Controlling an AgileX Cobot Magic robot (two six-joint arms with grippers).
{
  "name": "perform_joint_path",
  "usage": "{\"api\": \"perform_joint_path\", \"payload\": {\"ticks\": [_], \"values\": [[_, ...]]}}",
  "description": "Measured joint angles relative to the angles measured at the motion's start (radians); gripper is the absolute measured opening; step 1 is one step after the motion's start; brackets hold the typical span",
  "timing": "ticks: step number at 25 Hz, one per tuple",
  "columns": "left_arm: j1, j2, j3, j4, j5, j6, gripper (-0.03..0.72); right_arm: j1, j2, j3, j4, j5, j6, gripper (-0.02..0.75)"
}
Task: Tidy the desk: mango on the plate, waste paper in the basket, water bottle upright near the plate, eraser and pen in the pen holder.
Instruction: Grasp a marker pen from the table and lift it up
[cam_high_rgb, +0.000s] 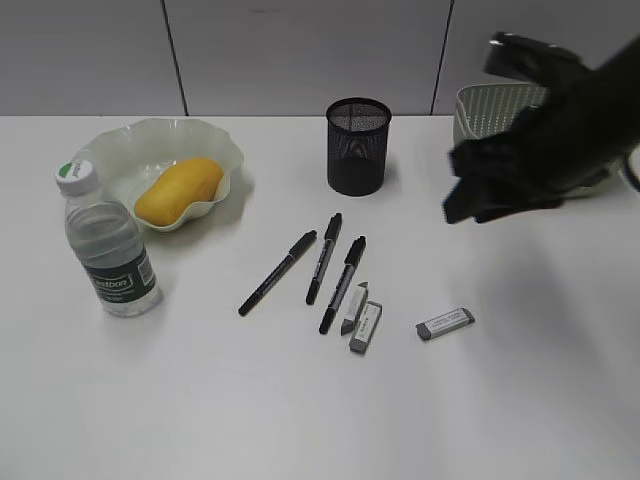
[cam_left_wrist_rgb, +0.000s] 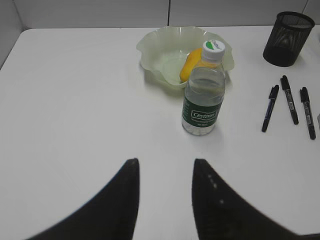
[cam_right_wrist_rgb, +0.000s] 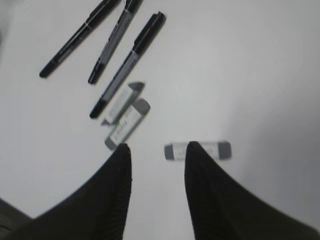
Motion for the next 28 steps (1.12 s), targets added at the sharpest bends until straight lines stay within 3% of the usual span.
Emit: {"api": "perform_joint_path", "payload": {"ticks": [3, 6, 11, 14, 28], "values": [[0.000, 0.000, 0.000, 0.000, 0.000, 0.000, 0.267, 0.101, 0.226, -0.202, -0.116, -0.006, 0.280, 0.299], [0.000, 0.000, 0.000, 0.000, 0.000, 0.000, 0.267, 0.158, 0.420, -0.415, -0.220, 0.083, 0.490, 0.299], [0.000, 0.000, 0.000, 0.000, 0.000, 0.000, 0.267, 0.245, 0.663, -0.756, -0.383, 0.326, 0.728, 0.299], [0.000, 0.000, 0.000, 0.000, 0.000, 0.000, 0.267, 0.277, 0.748, -0.879, -0.433, 0.423, 0.814, 0.299], [0.000, 0.000, 0.000, 0.000, 0.000, 0.000, 0.255, 0.297, 0.850, -0.931, -0.448, 0.432, 0.960, 0.300]]}}
